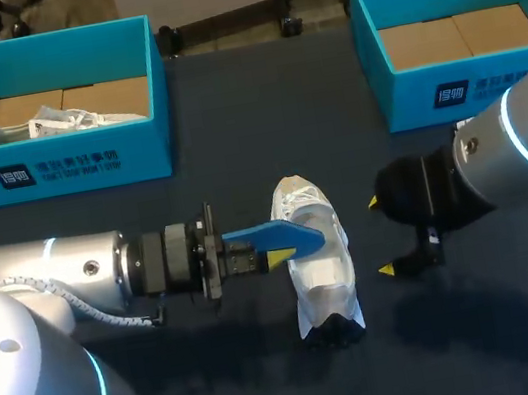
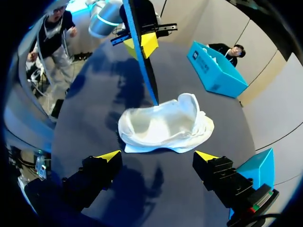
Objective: Take the shoe out of the shoebox, open the shoe tongue, remove and reinsert the insole, then place the shoe into the shoebox
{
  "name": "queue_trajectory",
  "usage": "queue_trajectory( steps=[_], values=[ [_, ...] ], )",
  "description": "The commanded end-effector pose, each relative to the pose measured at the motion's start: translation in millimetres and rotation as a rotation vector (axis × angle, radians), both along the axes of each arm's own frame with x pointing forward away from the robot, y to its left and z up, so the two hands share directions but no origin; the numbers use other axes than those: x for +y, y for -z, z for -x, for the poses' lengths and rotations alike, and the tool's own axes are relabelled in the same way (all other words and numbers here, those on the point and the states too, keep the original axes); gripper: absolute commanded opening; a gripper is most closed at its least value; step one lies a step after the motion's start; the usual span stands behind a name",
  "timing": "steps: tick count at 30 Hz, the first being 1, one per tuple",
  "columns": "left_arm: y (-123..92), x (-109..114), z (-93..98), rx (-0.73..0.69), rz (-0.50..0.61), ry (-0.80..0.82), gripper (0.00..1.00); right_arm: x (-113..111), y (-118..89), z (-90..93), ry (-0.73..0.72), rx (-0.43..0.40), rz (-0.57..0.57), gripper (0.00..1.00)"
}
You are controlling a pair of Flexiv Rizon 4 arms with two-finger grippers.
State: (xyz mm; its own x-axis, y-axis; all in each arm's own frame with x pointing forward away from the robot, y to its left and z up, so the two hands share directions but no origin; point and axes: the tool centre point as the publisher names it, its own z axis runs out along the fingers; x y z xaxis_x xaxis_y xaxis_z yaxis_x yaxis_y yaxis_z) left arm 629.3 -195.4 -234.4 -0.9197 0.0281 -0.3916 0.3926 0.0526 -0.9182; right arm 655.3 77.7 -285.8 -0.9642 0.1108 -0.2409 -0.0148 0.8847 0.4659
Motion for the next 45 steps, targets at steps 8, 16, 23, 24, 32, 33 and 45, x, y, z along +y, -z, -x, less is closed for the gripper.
queue_trajectory(
  steps=[8, 16, 23, 24, 32, 33, 45],
  values=[
    [27, -10, -13.7, -0.045, -0.007, -0.016, 0.0, -6, 25, -14.9, -0.002, 0.017, 0.06, 1.0],
    [29, -15, -14.5, -0.059, -0.008, -0.02, 0.0, -5, 29, -27.5, -0.028, 0.034, 0.06, 1.0],
    [30, -17, -10.0, -0.075, -0.023, -0.012, 0.0, 8, 30, -34.8, -0.074, 0.055, 0.079, 1.0],
    [31, -17, -9.4, -0.076, -0.025, -0.011, 0.0, 10, 30, -35.5, -0.08, 0.058, 0.077, 1.0],
    [34, -17, -7.3, -0.073, -0.036, -0.021, 0.0, 20, 25, -38.6, -0.121, 0.089, 0.087, 1.0],
    [35, -17, -7.2, -0.072, -0.038, -0.022, 0.0, 21, 25, -38.6, -0.125, 0.091, 0.086, 1.0],
    [39, -20, -9.3, -0.081, -0.038, -0.03, 0.0, 23, 25, -37.4, -0.126, 0.083, 0.098, 1.0]
  ],
)
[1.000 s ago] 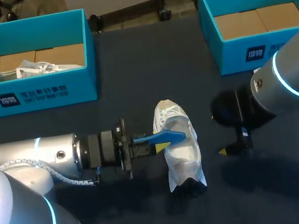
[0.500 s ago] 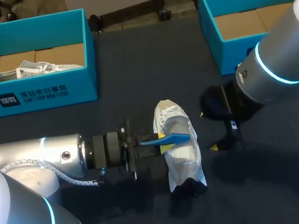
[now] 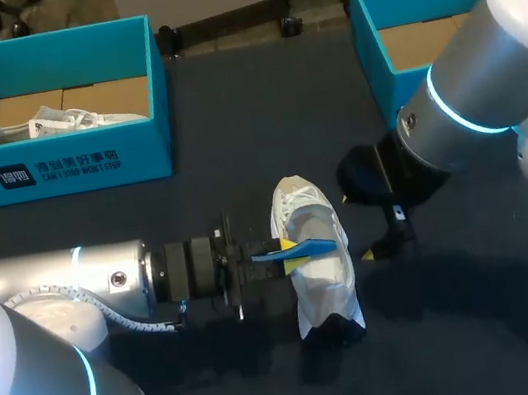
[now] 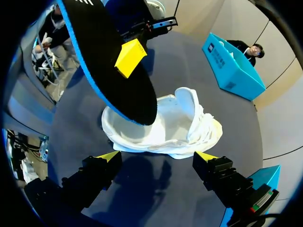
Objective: Take the shoe out of the shoebox, open the shoe tongue, remove and reinsert the insole, then place the shoe into the shoebox
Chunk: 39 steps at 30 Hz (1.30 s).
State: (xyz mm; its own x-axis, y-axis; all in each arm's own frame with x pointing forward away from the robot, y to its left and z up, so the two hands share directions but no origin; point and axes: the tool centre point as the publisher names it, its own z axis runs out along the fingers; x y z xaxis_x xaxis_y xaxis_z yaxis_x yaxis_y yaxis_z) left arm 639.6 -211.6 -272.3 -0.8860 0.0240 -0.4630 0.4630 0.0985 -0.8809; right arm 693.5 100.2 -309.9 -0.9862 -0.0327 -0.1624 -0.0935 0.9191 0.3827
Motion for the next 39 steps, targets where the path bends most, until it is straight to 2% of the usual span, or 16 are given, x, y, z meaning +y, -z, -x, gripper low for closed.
queue_trajectory(
  steps=[1, 13, 24, 35, 39],
  values=[
    [1, -5, 0.7, -0.001, 0.004, -0.007, 0.0, 1, 1, 0.8, 0.001, -0.002, 0.001, 1.0],
    [2, -16, 0.1, 0.026, 0.011, -0.009, 0.0, 1, 1, 0.8, 0.001, -0.002, 0.001, 1.0],
    [21, -18, -5.9, 0.023, -0.033, -0.029, 0.0, 1, 1, 0.8, 0.001, -0.002, 0.001, 1.0],
    [24, -25, -11.1, 0.029, -0.063, -0.031, 0.0, 1, 1, 0.8, 0.001, -0.002, 0.001, 1.0],
    [31, -27, -12.6, 0.025, -0.09, -0.037, 0.0, 1, 1, 0.8, 0.001, -0.002, 0.001, 1.0]
  ],
)
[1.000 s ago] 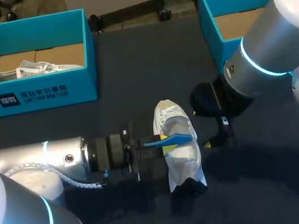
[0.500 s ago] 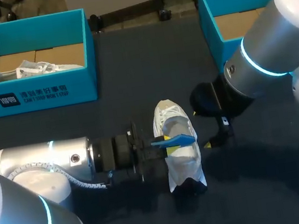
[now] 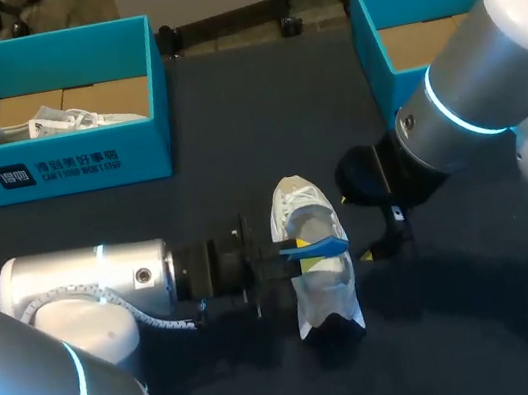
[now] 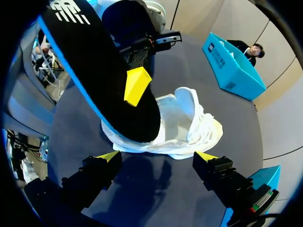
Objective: Take the shoe out of the shoebox, open the shoe tongue, remove and reinsert the insole, then place the shoe into the shoebox
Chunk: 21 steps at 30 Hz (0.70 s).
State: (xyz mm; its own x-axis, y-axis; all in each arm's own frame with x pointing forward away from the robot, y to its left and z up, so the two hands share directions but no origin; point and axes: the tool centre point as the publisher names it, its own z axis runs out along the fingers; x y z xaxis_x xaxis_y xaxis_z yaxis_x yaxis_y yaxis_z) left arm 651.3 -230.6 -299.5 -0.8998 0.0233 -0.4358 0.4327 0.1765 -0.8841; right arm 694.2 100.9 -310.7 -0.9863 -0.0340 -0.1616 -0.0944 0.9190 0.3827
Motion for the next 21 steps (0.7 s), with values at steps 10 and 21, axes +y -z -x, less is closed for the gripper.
queue_trajectory(
  steps=[10, 21],
  values=[
    [11, -11, -4.9, -0.016, -0.037, 0.0, 0.0, 0, 0, 1.5, 0.002, -0.002, 0.001, 1.0],
    [24, -10, -9.3, -0.036, -0.07, -0.008, 0.0, 0, 0, 1.5, 0.002, -0.002, 0.001, 1.0]
  ],
)
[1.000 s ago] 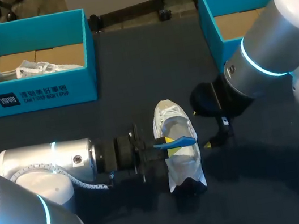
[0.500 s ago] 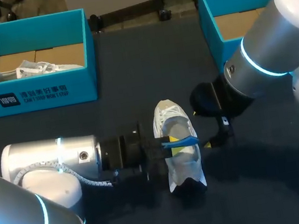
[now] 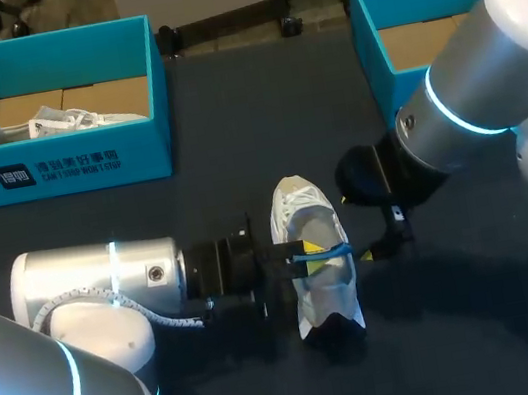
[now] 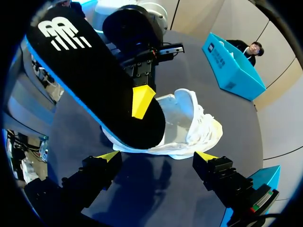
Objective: Take the shoe out of the shoebox, open the shoe tongue, remove and reinsert the insole, then place the shoe into the shoebox
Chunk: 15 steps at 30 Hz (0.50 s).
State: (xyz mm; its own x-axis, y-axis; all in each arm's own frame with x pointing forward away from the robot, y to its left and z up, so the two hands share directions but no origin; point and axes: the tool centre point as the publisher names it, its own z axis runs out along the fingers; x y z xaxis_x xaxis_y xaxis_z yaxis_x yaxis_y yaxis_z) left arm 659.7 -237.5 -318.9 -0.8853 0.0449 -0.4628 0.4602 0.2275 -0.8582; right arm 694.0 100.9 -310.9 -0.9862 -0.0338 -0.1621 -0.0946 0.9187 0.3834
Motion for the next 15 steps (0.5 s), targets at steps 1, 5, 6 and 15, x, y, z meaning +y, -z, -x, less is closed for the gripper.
queue_trajectory(
  steps=[1, 5, 6, 15],
  values=[
    [6, -2, -1.4, -0.007, -0.018, -0.003, 0.0, 0, 0, 1.3, 0.002, -0.002, 0.002, 1.0],
    [12, -1, -5.0, -0.014, -0.036, -0.008, 0.0, 0, 0, 1.3, 0.002, -0.002, 0.002, 1.0],
    [13, -1, -5.9, -0.014, -0.037, -0.008, 0.0, 0, 0, 1.3, 0.002, -0.002, 0.002, 1.0],
    [29, 0, -15.8, -0.022, -0.076, -0.021, 0.0, 0, 0, 1.3, 0.002, -0.002, 0.002, 1.0]
  ],
)
